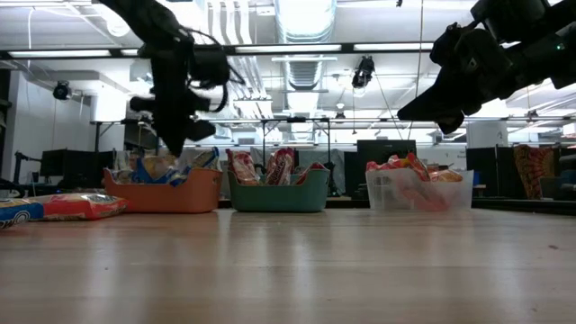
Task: Sort Maruchan noodles
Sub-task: Put the blue noodle pack into the orange bin, then put the orange noodle pack into the transparent bin
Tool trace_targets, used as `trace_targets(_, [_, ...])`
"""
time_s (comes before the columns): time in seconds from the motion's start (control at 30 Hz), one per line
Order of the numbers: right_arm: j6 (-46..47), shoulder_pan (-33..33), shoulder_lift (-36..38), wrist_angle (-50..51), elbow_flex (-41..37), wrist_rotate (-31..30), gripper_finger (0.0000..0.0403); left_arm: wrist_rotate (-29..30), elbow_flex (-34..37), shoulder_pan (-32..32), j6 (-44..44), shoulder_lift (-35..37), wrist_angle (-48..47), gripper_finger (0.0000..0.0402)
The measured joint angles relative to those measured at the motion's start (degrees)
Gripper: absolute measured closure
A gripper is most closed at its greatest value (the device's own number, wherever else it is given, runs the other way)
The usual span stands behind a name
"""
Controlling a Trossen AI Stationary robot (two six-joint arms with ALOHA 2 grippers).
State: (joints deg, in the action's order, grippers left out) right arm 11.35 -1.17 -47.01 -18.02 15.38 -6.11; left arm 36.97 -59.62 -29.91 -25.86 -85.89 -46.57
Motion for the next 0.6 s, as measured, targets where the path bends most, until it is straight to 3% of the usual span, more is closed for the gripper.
trace_targets(0.13, [0.0,0.0,0.0,0.0,0.0,0.0,0.0394,0.0,3.9,0.0,-3.4,0.0,1.9,0.0401])
trace_targets(0.37, [-0.8,0.0,0.0,-0.6,0.0,0.0,0.0394,-2.0,8.2,0.3,-1.5,-0.1,14.3,0.0401])
trace_targets(0.6, [-2.6,-0.4,0.0,-2.7,0.0,0.0,0.0394,-1.9,3.9,1.9,1.9,1.7,9.8,0.0401])
